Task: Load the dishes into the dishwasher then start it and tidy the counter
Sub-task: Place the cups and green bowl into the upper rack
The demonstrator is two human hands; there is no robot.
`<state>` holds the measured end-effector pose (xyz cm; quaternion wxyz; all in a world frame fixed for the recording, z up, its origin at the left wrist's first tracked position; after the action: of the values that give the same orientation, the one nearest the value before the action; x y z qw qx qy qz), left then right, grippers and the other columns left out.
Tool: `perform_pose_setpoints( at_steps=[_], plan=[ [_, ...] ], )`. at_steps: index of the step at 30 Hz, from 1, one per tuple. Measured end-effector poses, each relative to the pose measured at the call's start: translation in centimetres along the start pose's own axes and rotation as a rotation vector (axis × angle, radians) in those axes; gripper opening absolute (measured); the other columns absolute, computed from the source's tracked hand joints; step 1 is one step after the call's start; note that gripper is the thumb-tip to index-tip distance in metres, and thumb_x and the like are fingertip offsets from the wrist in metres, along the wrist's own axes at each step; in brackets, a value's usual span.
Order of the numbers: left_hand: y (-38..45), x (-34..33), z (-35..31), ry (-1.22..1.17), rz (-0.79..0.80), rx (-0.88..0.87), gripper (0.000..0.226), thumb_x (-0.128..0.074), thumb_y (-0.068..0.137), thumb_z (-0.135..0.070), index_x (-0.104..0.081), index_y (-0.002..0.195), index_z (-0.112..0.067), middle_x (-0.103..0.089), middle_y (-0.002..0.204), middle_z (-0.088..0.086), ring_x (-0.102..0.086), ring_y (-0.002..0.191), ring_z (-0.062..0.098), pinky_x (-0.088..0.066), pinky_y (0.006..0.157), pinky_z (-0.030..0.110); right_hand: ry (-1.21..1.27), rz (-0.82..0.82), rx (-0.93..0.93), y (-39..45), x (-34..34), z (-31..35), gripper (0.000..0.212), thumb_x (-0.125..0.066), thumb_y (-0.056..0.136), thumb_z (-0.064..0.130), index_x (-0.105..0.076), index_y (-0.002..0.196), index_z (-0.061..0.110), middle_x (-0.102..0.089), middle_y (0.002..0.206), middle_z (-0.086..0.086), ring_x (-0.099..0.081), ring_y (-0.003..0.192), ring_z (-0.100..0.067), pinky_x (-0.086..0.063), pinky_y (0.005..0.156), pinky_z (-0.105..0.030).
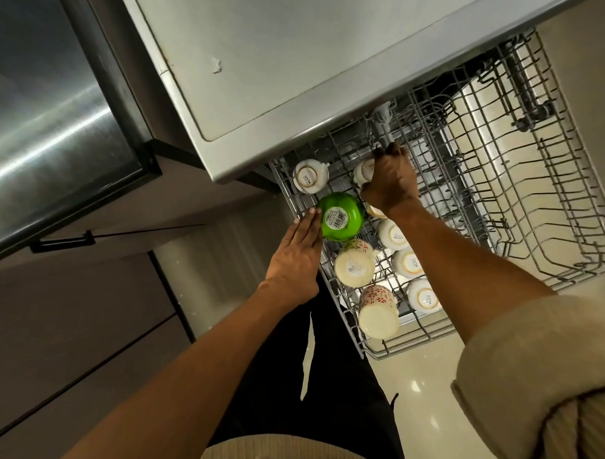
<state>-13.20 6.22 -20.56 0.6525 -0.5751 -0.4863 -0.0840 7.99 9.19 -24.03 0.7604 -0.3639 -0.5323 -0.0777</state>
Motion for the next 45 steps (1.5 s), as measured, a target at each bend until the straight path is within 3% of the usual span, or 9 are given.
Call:
perform_pose_setpoints(
  at_steps=[4, 6, 9, 19, 25, 30, 36, 40, 45],
  plan=[
    [0.0, 0.0, -0.1, 0.010, 0.008, -0.012, 0.099, -0.057, 0.081, -0.025, 0.002, 0.157, -0.003, 0.026, 0.162, 0.014, 0.031, 0.147, 0.026, 0.009, 0.123, 0.043, -0.028, 0.028, -0.004, 0.4, -0.6, 0.5, 0.092, -0.083, 0.074, 0.044, -0.039, 0.147, 0.008, -0.042, 0.145, -0.020, -0.042, 0.129, -0.035, -0.043, 0.110, -0.042],
    [0.0, 0.0, -0.1, 0.008, 0.007, -0.013, 0.099, -0.057, 0.080, -0.026, 0.002, 0.157, -0.003, 0.026, 0.162, 0.015, 0.031, 0.147, 0.026, 0.010, 0.123, 0.043, -0.006, 0.055, -0.023, 0.5, -0.7, 0.4, 0.098, -0.084, 0.073, 0.040, -0.032, 0.151, 0.011, -0.037, 0.148, -0.020, -0.038, 0.132, -0.036, -0.047, 0.107, -0.045],
    [0.0, 0.0, 0.0, 0.007, 0.005, -0.007, 0.100, -0.057, 0.081, -0.026, 0.003, 0.157, -0.003, 0.027, 0.161, 0.014, 0.031, 0.147, 0.026, 0.009, 0.123, 0.043, -0.038, 0.077, -0.022, 0.4, -0.6, 0.2, 0.096, -0.085, 0.073, 0.036, -0.033, 0.151, 0.014, -0.036, 0.147, -0.019, -0.038, 0.134, -0.037, -0.050, 0.102, -0.049],
    [0.1, -0.2, 0.1, -0.004, 0.022, -0.011, 0.098, -0.056, 0.083, -0.027, 0.004, 0.157, -0.003, 0.026, 0.161, 0.015, 0.031, 0.147, 0.026, 0.007, 0.123, 0.044, -0.002, 0.134, -0.026, -0.7, -1.7, -0.2, 0.112, -0.081, 0.079, 0.038, -0.007, 0.161, 0.017, -0.023, 0.161, -0.017, -0.029, 0.144, -0.035, -0.033, 0.118, -0.050],
    [-0.1, 0.1, -0.1, -0.028, 0.004, -0.005, 0.095, -0.054, 0.083, -0.023, 0.002, 0.157, -0.002, 0.018, 0.164, 0.015, 0.025, 0.149, 0.026, 0.006, 0.124, 0.044, -0.005, 0.095, -0.069, -2.9, -1.1, -0.5, 0.110, -0.071, 0.084, 0.054, -0.001, 0.161, 0.017, -0.009, 0.167, -0.011, -0.012, 0.154, -0.030, -0.016, 0.125, -0.048],
    [-0.3, 1.3, -0.3, -0.113, -0.025, 0.016, 0.093, -0.054, 0.083, -0.018, 0.001, 0.157, -0.002, 0.006, 0.166, 0.016, 0.013, 0.153, 0.026, 0.003, 0.125, 0.042, 0.035, 0.085, -0.048, -7.4, -0.6, 0.4, 0.106, -0.065, 0.088, 0.047, 0.003, 0.161, 0.011, 0.000, 0.169, -0.014, -0.005, 0.155, -0.030, -0.009, 0.125, -0.048],
    [-2.1, 4.1, -0.7, -0.230, -0.145, 0.012, 0.077, -0.043, 0.092, -0.019, -0.006, 0.157, -0.002, -0.004, 0.166, 0.015, 0.004, 0.154, 0.025, -0.001, 0.125, 0.038, 0.098, 0.078, 0.023, -14.0, -0.1, 3.5, 0.107, -0.072, 0.079, 0.038, -0.009, 0.160, 0.006, -0.008, 0.168, -0.014, -0.010, 0.155, -0.030, -0.017, 0.124, -0.048],
    [-3.6, 5.4, 0.0, -0.227, -0.236, -0.017, 0.083, -0.051, 0.090, -0.030, -0.011, 0.158, -0.005, -0.008, 0.166, 0.014, -0.002, 0.154, 0.025, -0.004, 0.125, 0.039, 0.132, -0.002, 0.055, -17.8, 1.4, 5.9, 0.101, -0.070, 0.080, 0.036, -0.014, 0.159, 0.007, -0.009, 0.168, -0.012, -0.013, 0.154, -0.028, -0.021, 0.123, -0.045],
    [-8.0, 9.5, 0.7, -0.302, -0.462, -0.097, 0.081, -0.057, 0.088, -0.017, -0.016, 0.158, -0.007, -0.010, 0.166, 0.011, -0.002, 0.154, 0.020, -0.004, 0.126, 0.037, 0.130, -0.109, 0.192, -20.6, 5.4, 9.9, 0.102, -0.068, 0.080, 0.028, -0.009, 0.161, 0.010, -0.002, 0.170, -0.007, -0.001, 0.156, -0.021, -0.016, 0.125, -0.043]
  ],
)
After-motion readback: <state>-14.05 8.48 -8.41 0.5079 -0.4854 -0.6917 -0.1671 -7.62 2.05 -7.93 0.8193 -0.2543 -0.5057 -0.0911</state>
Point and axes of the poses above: each hand's wrist, its own y-axis towards the middle knuckle, its own x-axis out of the back of the hand, z = x × y, the point moved 8 cm from there along y, towards the middle knuckle
